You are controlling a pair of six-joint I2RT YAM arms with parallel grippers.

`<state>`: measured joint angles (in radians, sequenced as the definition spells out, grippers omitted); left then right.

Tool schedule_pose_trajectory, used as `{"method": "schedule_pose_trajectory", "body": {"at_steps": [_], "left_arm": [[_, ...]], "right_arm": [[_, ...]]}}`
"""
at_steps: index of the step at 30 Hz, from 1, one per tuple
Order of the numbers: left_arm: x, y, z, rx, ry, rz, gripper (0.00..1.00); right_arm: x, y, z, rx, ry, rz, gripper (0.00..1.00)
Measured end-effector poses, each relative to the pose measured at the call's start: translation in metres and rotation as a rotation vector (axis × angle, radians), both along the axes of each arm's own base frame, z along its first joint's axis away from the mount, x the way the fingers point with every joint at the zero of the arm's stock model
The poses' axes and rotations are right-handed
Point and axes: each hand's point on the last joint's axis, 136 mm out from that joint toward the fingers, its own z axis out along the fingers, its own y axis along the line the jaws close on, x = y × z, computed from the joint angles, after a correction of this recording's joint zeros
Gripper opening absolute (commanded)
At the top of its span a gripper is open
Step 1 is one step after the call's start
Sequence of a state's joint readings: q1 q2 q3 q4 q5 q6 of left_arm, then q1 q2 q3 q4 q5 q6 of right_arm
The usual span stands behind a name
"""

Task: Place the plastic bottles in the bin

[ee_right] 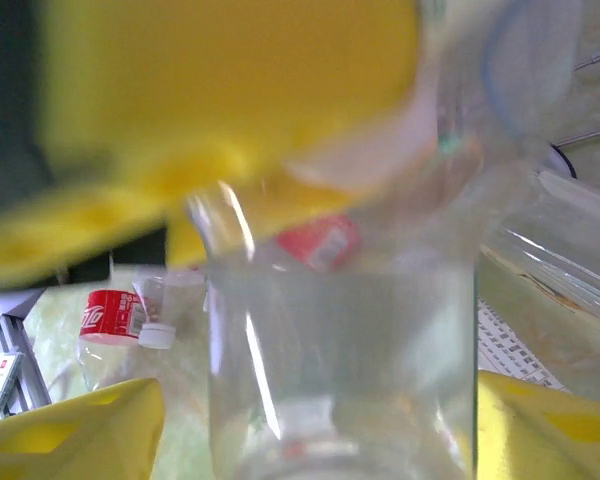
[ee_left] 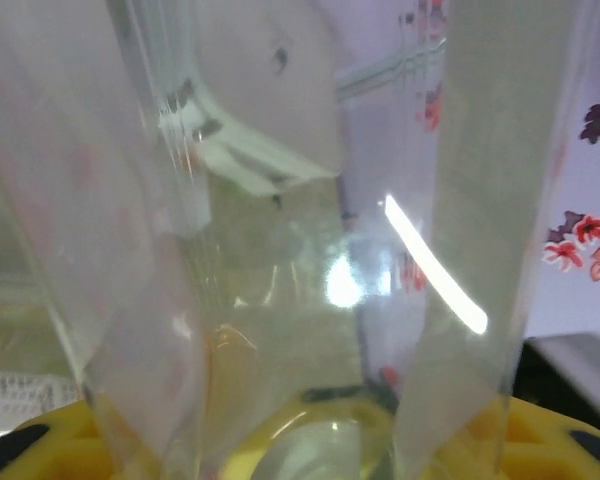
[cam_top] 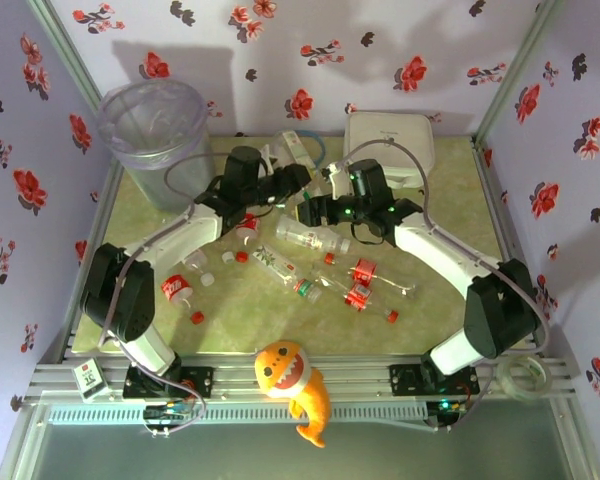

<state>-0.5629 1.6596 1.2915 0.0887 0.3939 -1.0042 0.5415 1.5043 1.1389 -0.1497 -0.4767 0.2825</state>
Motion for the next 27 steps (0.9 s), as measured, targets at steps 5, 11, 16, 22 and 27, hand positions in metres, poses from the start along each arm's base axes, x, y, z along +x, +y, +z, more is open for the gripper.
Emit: {"method": "schedule_pose_trajectory", "body": {"at_steps": [5,11,16,22,27], "left_arm": [[0.033,0.038,0.053,0.043,-0.114,0.056,0.46],[0.073,0.147,0.116,0.144,-0.260,0.252,0.45],[0.072,0.220,0.143,0.261,-0.355,0.393,0.42],[0.082,0.285,0.157,0.355,-0.401,0.529,0.39],[0.105,0.333,0.145,0.455,-0.379,0.621,0.40]], "right_arm": [[-0.007,-0.020,0.012,0.001,-0.027,-0.037,0.84],[-0.010,-0.070,0.010,-0.026,-0.029,-0.160,0.84],[-0.018,-0.096,-0.019,-0.082,0.034,-0.231,0.84],[-0.026,-0.108,-0.044,-0.135,0.092,-0.263,0.83],[-0.029,-0.117,-0.045,-0.157,0.094,-0.293,0.83]]}}
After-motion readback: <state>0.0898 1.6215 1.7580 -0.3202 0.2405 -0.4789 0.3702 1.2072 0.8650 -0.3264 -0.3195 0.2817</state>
